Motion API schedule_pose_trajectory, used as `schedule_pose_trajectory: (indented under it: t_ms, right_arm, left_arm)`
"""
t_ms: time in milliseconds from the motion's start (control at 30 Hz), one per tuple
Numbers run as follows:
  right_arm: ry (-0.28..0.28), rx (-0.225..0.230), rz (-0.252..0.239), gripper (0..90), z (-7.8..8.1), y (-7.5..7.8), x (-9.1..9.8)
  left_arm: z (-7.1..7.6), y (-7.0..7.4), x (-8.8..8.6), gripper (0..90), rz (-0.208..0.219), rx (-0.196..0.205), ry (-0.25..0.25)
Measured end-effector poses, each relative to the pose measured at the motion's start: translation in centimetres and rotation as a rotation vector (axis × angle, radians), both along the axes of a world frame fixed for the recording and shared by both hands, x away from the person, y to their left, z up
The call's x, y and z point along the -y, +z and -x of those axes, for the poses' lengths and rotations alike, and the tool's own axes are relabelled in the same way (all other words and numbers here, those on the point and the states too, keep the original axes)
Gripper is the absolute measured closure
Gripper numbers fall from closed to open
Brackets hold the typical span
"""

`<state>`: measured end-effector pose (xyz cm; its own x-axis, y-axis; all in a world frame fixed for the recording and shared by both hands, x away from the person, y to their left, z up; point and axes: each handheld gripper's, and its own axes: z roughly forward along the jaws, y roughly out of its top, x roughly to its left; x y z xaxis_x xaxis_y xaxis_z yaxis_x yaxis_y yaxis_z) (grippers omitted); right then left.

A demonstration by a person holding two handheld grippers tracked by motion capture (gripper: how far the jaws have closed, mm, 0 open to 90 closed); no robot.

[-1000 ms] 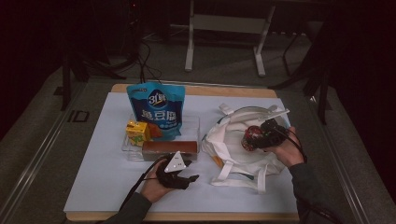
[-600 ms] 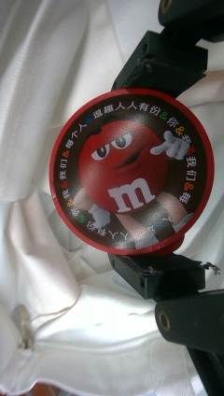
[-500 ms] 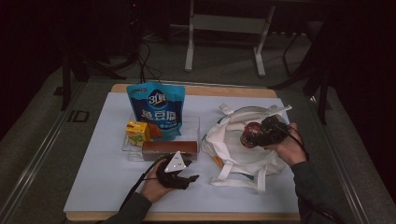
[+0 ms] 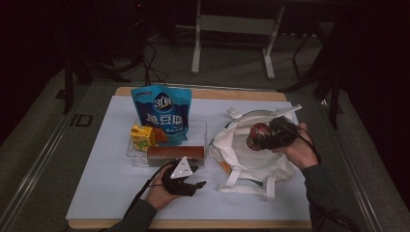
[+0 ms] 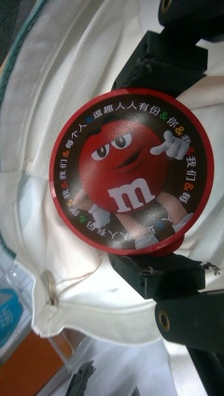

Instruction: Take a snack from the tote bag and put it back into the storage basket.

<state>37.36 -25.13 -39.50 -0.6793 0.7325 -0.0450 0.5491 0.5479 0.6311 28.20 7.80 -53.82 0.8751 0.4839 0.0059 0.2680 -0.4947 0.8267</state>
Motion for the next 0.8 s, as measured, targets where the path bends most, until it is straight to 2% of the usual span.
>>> schedule_pose_trajectory:
  t_ms: [800]
  right_arm:
    - [0.083, 0.002, -0.004, 25.5, 0.3, 1.8, -2.7]
  left_arm:
    - [0.0, 0.0, 0.0, 38.9, 0.005, -0.004, 0.002]
